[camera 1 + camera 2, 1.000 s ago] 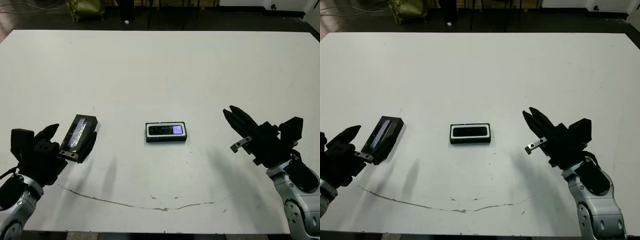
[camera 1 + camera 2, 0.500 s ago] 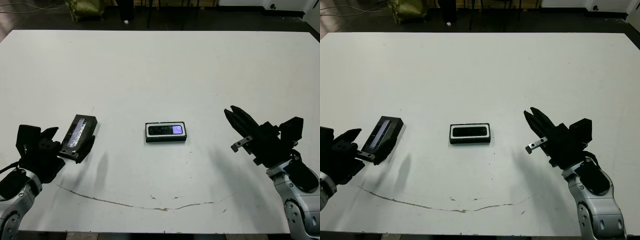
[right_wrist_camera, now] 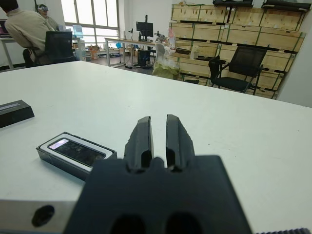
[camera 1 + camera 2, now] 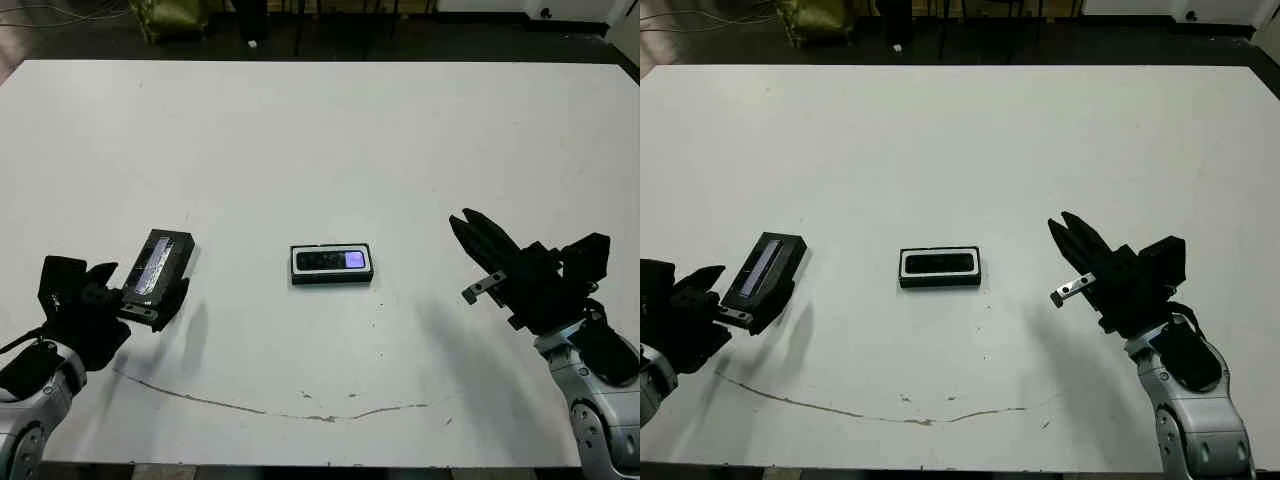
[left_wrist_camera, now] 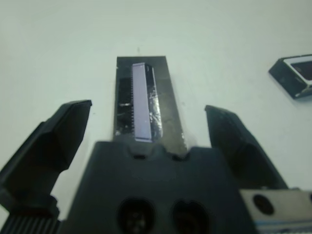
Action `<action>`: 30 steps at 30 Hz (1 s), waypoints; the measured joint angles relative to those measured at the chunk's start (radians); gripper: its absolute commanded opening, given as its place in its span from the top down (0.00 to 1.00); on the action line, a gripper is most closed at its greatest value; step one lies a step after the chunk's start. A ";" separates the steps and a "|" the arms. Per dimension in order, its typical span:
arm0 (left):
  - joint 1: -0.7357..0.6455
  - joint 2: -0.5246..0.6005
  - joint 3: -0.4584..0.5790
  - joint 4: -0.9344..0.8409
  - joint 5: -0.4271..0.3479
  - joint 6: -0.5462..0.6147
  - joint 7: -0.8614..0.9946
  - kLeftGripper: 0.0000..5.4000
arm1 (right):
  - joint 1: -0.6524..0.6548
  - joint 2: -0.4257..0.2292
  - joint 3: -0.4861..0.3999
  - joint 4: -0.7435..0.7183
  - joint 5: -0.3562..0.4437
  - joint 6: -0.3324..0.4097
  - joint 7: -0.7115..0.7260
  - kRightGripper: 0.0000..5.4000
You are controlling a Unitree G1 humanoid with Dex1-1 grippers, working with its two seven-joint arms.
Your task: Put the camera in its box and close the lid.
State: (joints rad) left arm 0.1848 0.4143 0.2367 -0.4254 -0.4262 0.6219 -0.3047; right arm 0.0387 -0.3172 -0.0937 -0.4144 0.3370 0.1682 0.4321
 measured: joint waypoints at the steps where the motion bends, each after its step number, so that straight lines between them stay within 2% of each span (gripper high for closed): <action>1: 0.000 -0.001 0.000 0.001 -0.001 0.002 0.000 0.00 | 0.000 0.000 0.000 -0.005 0.000 0.002 -0.004 1.00; 12: -0.008 -0.011 0.000 0.018 -0.011 0.045 0.002 0.00 | 0.002 0.002 0.000 -0.016 0.048 0.016 0.015 1.00; 30: -0.022 -0.036 -0.008 0.073 0.015 0.029 0.009 0.00 | 0.003 0.002 0.000 0.013 0.042 -0.008 0.035 1.00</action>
State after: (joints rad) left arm 0.1631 0.3787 0.2284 -0.3528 -0.4109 0.6507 -0.2953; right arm 0.0418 -0.3153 -0.0939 -0.4015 0.3793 0.1605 0.4668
